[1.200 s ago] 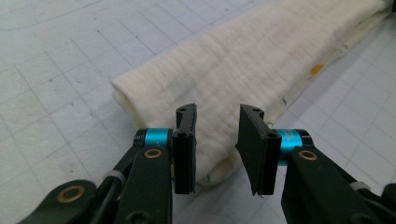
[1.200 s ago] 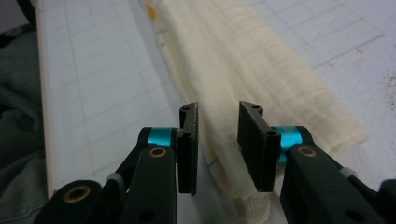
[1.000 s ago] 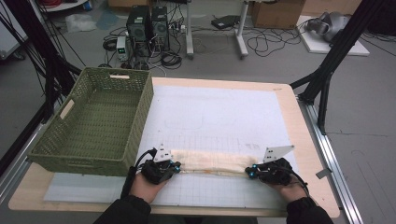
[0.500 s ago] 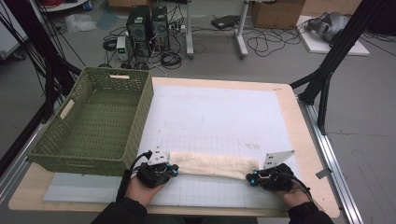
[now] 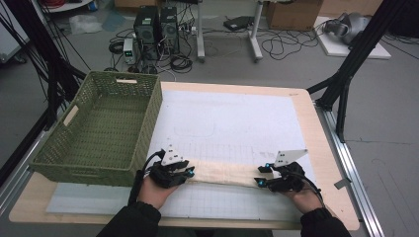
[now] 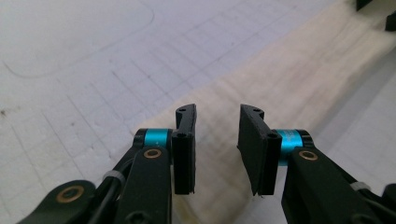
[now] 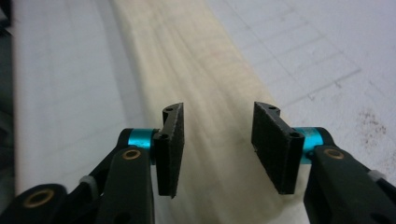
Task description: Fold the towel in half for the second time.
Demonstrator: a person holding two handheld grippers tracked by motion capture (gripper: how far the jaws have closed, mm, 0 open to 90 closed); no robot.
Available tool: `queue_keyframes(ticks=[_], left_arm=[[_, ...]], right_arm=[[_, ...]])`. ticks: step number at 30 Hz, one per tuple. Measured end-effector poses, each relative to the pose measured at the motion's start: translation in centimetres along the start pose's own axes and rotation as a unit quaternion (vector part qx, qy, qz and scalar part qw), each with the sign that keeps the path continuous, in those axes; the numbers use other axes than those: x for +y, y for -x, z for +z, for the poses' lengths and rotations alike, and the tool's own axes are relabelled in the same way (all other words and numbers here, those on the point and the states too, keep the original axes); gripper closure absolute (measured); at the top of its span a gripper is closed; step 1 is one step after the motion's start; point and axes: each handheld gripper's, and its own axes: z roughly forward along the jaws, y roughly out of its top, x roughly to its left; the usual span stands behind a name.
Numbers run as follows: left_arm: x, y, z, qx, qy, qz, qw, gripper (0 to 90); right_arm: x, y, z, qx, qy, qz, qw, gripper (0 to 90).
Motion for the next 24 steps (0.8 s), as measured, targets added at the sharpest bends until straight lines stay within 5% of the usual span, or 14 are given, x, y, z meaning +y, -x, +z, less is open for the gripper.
queue_keyframes(ticks=[2,8,17,20,24], left_arm=[[-0.4,-0.3,0.5,0.004,-0.018,0.000,0.9998,65.1],[-0.7,-0.4,0.5,-0.005,-0.021,-0.003,0.9998,62.3],[-0.5,-0.4,-0.2,0.004,0.008,0.016,0.9998,56.0],[-0.7,-0.7,-0.3,-0.001,0.007,0.009,0.9999,54.5],[-0.8,-0.7,0.0,-0.007,-0.008,0.018,0.9998,54.5]], right_arm=[[-0.3,0.3,0.3,-0.001,-0.010,0.002,0.9999,51.0],[-1.5,0.7,-0.5,-0.010,0.001,0.016,0.9998,49.6],[-1.7,0.1,-1.2,-0.029,0.022,0.004,0.9993,47.9],[-1.7,0.2,-1.9,-0.038,0.036,0.013,0.9986,47.3],[-2.0,0.2,-1.4,-0.037,0.017,0.017,0.9990,46.9]])
